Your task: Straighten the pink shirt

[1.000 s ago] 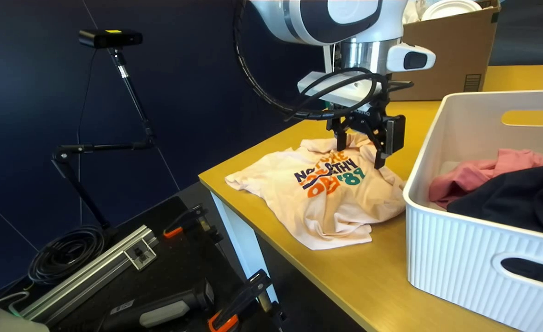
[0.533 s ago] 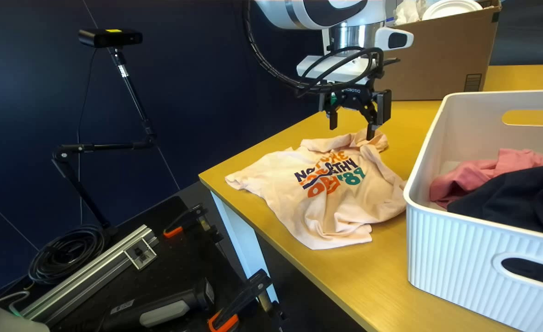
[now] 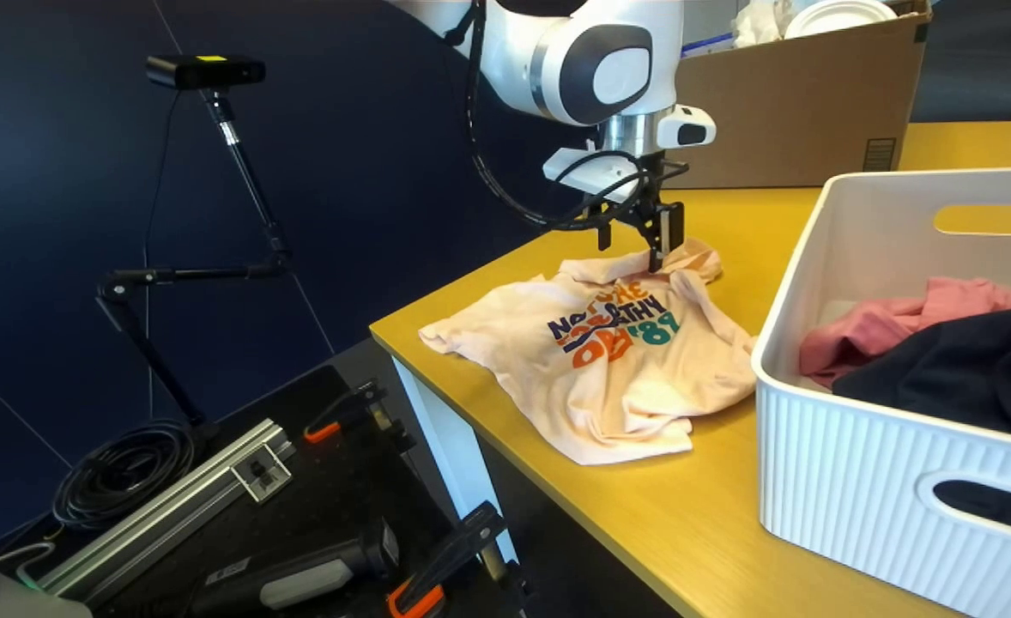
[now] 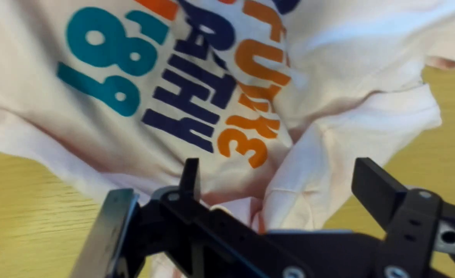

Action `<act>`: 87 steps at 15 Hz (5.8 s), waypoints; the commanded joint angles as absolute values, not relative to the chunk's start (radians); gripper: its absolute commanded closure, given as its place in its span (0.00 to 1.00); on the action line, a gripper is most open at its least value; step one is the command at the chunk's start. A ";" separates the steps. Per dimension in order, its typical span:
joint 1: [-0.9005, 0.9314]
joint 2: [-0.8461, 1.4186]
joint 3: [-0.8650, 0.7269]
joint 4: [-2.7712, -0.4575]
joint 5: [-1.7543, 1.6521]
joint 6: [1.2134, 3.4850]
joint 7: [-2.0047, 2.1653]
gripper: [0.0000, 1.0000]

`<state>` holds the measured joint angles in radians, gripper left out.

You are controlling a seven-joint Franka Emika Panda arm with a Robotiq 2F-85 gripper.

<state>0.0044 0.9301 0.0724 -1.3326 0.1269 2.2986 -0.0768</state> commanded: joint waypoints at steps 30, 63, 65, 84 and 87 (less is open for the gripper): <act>0.067 1.105 0.017 -1.104 0.222 2.303 0.406 0.33; 0.080 1.266 0.091 -0.771 0.142 2.365 0.168 0.72; 0.081 1.260 0.097 -0.779 0.142 2.367 0.155 0.64; 0.057 1.037 0.048 -1.045 0.175 2.187 0.324 0.00; 0.041 1.023 0.034 -1.087 0.183 2.175 0.357 0.00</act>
<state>0.0536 1.0635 0.0471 -1.0303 0.1605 2.2128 0.3209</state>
